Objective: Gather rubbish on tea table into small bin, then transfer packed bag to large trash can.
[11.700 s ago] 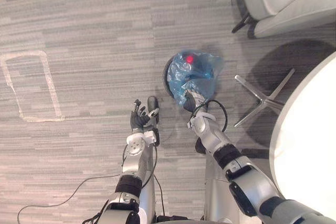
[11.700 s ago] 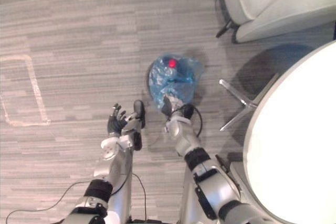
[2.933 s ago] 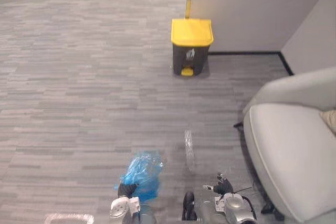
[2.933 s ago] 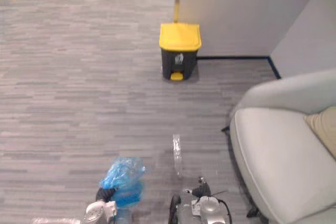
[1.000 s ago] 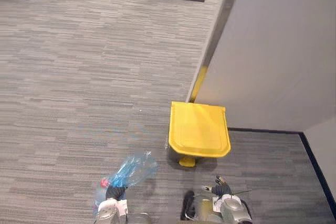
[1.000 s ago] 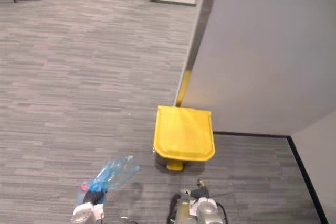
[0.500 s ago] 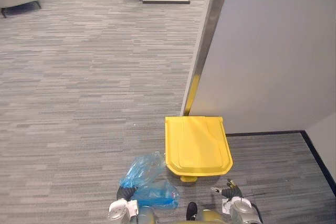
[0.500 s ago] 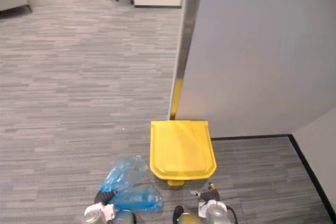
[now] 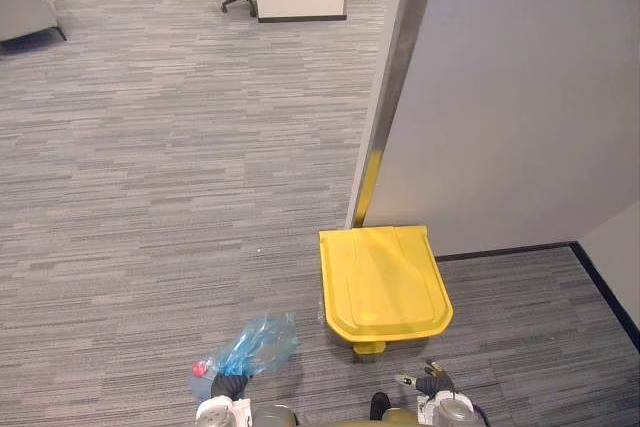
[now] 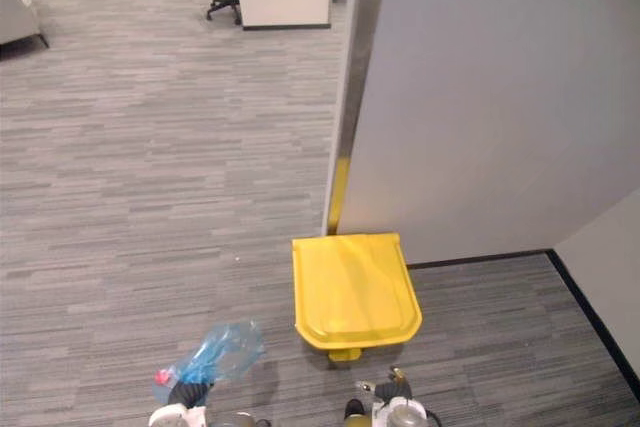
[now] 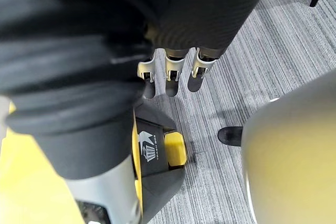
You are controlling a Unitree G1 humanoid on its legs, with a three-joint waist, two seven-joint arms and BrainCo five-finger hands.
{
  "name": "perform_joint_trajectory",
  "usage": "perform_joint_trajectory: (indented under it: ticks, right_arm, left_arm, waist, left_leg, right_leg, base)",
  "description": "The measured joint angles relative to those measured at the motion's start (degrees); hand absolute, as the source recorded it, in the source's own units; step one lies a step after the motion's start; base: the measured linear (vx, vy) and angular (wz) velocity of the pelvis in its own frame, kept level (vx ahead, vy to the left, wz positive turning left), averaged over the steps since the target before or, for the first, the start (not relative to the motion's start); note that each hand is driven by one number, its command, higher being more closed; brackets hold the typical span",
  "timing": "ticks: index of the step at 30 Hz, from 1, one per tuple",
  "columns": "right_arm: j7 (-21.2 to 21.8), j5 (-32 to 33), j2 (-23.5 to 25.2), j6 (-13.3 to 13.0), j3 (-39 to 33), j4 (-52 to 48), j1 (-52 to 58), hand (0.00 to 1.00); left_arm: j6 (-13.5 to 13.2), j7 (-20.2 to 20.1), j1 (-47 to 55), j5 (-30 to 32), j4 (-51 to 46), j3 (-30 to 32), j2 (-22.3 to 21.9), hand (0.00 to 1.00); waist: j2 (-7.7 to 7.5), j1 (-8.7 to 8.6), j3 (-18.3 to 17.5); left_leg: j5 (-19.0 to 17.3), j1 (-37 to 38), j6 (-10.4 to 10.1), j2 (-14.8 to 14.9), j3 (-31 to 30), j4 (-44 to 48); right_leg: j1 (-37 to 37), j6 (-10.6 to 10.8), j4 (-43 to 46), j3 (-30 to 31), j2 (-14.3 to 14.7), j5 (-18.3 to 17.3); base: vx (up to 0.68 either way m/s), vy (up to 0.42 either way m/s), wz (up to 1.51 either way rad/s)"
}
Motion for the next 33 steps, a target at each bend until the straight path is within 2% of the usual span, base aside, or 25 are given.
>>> perform_joint_trajectory:
  ticks: [4,5,6,7,8,10,11,12,13,14,15,16,17,18,19,22,26,28,30,33]
  right_arm:
    - [0.0,-1.4,0.2,0.0,0.2,-0.2,0.2,0.0]
    - [0.1,-1.2,0.4,0.0,0.0,-0.7,0.2,0.0]
    - [0.2,-1.2,0.6,0.0,-0.2,-1.6,0.0,0.0]
    - [0.2,-1.3,0.6,0.0,-0.4,-2.5,0.0,0.0]
    - [0.4,-1.3,0.8,-0.3,-0.9,-2.8,-0.1,0.0]
    - [0.4,-1.3,1.1,-0.1,-1.2,-2.5,-0.3,0.0]
    - [0.4,-1.3,1.5,-0.1,-1.8,-2.6,-0.5,0.0]
    - [0.4,-1.4,1.6,0.0,-2.4,-2.6,-0.5,0.0]
    - [0.4,-1.4,1.6,0.1,-2.7,-2.6,-0.5,0.0]
    - [0.4,-1.4,2.2,0.3,-2.7,-2.6,-0.5,0.0]
    - [0.4,-1.4,2.1,0.5,-2.9,-3.0,-1.5,0.0]
    - [0.3,-1.4,1.7,0.6,-3.6,-3.1,-2.2,0.0]
    - [0.1,-1.4,1.5,0.8,-4.6,-4.5,-1.8,0.0]
    - [-0.1,-1.5,1.7,0.8,-4.8,-5.2,-1.3,0.0]
    - [-0.1,-1.5,1.7,0.9,-5.0,-5.2,-1.1,0.0]
    - [-0.1,-1.4,2.3,0.9,-5.2,-5.8,-0.2,0.0]
    - [-0.1,-1.1,2.6,0.8,-5.0,-7.2,0.2,0.0]
    - [-0.1,-0.9,2.6,0.8,-4.9,-7.3,0.2,0.0]
    - [0.0,-0.8,3.0,0.7,-4.0,-7.4,0.0,0.0]
    - [0.3,-0.8,4.9,0.5,-2.5,-7.8,-0.1,0.0]
  left_arm:
    - [0.0,0.1,-0.2,-0.1,-0.3,1.5,-0.4,1.0]
    - [0.0,0.0,-0.3,-0.1,-0.8,2.1,-0.4,1.0]
    - [0.1,0.0,-0.8,-0.1,-0.6,2.8,-0.6,1.0]
    - [0.1,0.0,-0.9,-0.1,-0.6,3.0,-0.8,1.0]
    - [0.1,0.0,-1.5,-0.1,-0.6,3.0,-0.5,1.0]
    - [0.0,0.0,-1.8,-0.1,-0.4,3.0,0.0,1.0]
    - [0.1,-0.1,-2.6,0.1,0.6,2.9,0.5,1.0]
    - [0.2,-0.1,-3.0,0.6,0.9,2.9,0.3,1.0]
    - [0.2,-0.1,-3.2,0.8,0.8,2.9,0.2,1.0]
    - [0.2,-0.1,-3.9,1.2,0.8,2.9,0.4,1.0]
    - [0.3,-0.1,-5.6,1.3,1.1,3.0,-0.1,1.0]
    - [0.3,-0.2,-6.1,1.7,1.1,2.8,-0.9,1.0]
    - [0.2,-0.2,-6.8,2.3,0.4,2.6,-1.5,1.0]
    - [0.1,-0.2,-7.1,2.6,-0.3,2.6,-1.9,1.0]
    - [0.1,-0.2,-7.1,2.8,-0.6,2.7,-2.0,1.0]
    - [0.2,-0.1,-6.5,3.2,-0.8,3.5,-2.5,1.0]
    - [0.2,-0.1,-5.9,3.2,-1.9,5.4,-3.0,1.0]
    - [0.2,-0.1,-6.6,3.2,-2.2,5.4,-3.3,1.0]
    - [0.2,-0.2,-6.7,3.2,-2.7,5.4,-3.7,1.0]
    - [0.2,-0.2,-6.6,3.2,-2.9,5.4,-3.6,1.0]
  waist:
    - [-1.3,0.35,0.6]
    - [-2.03,0.23,1.2]
    - [-1.93,0.34,2.3]
    - [-1.78,0.37,2.7]
    - [-1.92,0.23,3.2]
    - [-2.37,0.66,3.5]
    - [-2.73,0.51,3.7]
    - [-2.46,0.46,3.8]
    - [-2.32,0.56,4.0]
    - [-2.92,1.09,4.3]
    - [-1.7,1.53,6.8]
    - [-0.7,1.3,7.5]
    - [-0.23,1.19,7.9]
    - [-0.32,1.19,7.8]
    - [-0.42,1.32,7.7]
    - [-0.74,2.2,7.5]
    - [-0.6,2.88,7.2]
    - [-0.59,2.91,7.0]
    - [-0.69,3.54,6.8]
    - [-0.92,3.56,6.4]
  left_leg:
    - [-1.9,-1.0,0.8,-1.0,0.4,2.3]
    - [-3.4,-1.0,1.4,-1.2,-0.5,4.4]
    - [-4.6,-0.5,2.1,-0.8,-1.2,6.2]
    - [-4.9,0.0,2.4,-0.6,-1.6,6.7]
    - [-5.8,1.6,3.1,0.7,-2.9,8.4]
    - [-6.7,2.1,2.8,2.0,-3.8,9.2]
    - [-7.3,1.8,2.5,2.7,-4.2,9.8]
    - [-8.5,0.7,2.0,3.7,-4.8,11.5]
    - [-9.2,0.1,1.5,4.1,-5.1,12.7]
    - [-10.9,-1.0,-0.4,4.1,-5.2,15.1]
    - [-11.8,-0.9,-1.9,5.2,-5.4,17.9]
    - [-12.2,-0.8,-2.3,6.2,-5.6,18.5]
    - [-12.8,-0.5,-2.6,6.4,-6.8,18.5]
    - [-13.3,0.0,-3.1,6.6,-7.9,18.3]
    - [-13.6,0.3,-3.4,6.7,-8.4,18.2]
    - [-14.3,1.2,-4.4,8.7,-10.3,17.8]
    - [-14.4,-0.3,-4.6,10.3,-12.1,18.2]
    - [-14.2,-1.9,-4.9,10.3,-13.6,18.3]
    - [-14.1,-2.3,-5.1,10.3,-14.1,18.4]
    - [-14.0,-3.8,-5.2,10.0,-15.9,18.6]
  right_leg:
    - [-3.7,1.2,8.0,0.4,-2.0,-4.5]
    - [-4.7,1.5,14.0,-1.2,-3.6,-5.4]
    - [-7.7,0.9,23.3,-4.4,-5.2,-5.1]
    - [-10.0,0.7,28.3,-5.8,-6.0,-4.4]
    - [-12.7,0.1,33.4,-8.5,-6.5,-5.6]
    - [-13.6,1.0,28.2,-11.5,-6.4,-5.6]
    - [-13.5,2.4,19.9,-13.6,-6.5,-3.6]
    - [-11.8,3.5,13.8,-14.7,-5.9,-2.2]
    - [-10.2,3.7,11.1,-15.4,-5.3,-2.1]
    - [-6.9,4.7,6.0,-15.5,-4.5,-2.9]
    - [-5.0,4.8,5.3,-15.9,-3.5,-0.7]
    - [-5.4,5.0,7.5,-16.1,-3.2,-2.0]
    - [-6.3,4.1,11.8,-16.3,-3.5,-4.2]
    - [-6.6,2.3,14.4,-16.3,-3.6,-5.4]
    - [-6.8,1.4,15.7,-16.3,-3.4,-5.9]
    - [-7.3,-0.1,21.2,-17.8,-2.6,-10.9]
    - [-7.9,0.1,23.8,-18.8,-2.5,-12.8]
    - [-8.0,0.5,23.8,-16.5,-2.6,-13.8]
    - [-8.0,0.8,23.8,-16.5,-2.5,-14.0]
    - [-7.9,0.9,22.8,-17.1,-2.5,-14.0]
  base:
    - [-0.09,0.013,-0.02]
    - [-0.12,0.028,0.24]
    - [-0.12,0.027,0.26]
    - [-0.04,-0.003,0.37]
    - [0.04,-0.009,0.35]
    - [0.06,-0.042,0.35]
    - [0.15,-0.107,0.38]
    - [0.2,-0.134,0.3]
    - [0.28,-0.173,0.08]
    - [0.26,-0.176,-0.01]
    - [0.22,-0.158,0.03]
    - [0.16,-0.137,0.29]
    - [0.21,-0.143,0.49]
    - [0.24,-0.145,0.5]
    - [0.25,-0.132,0.43]
    - [0.21,-0.112,0.29]
    - [0.19,-0.101,0.3]
    - [0.12,-0.022,0.59]
    - [0.05,-0.006,0.24]
    - [-0.02,-0.014,0.2]
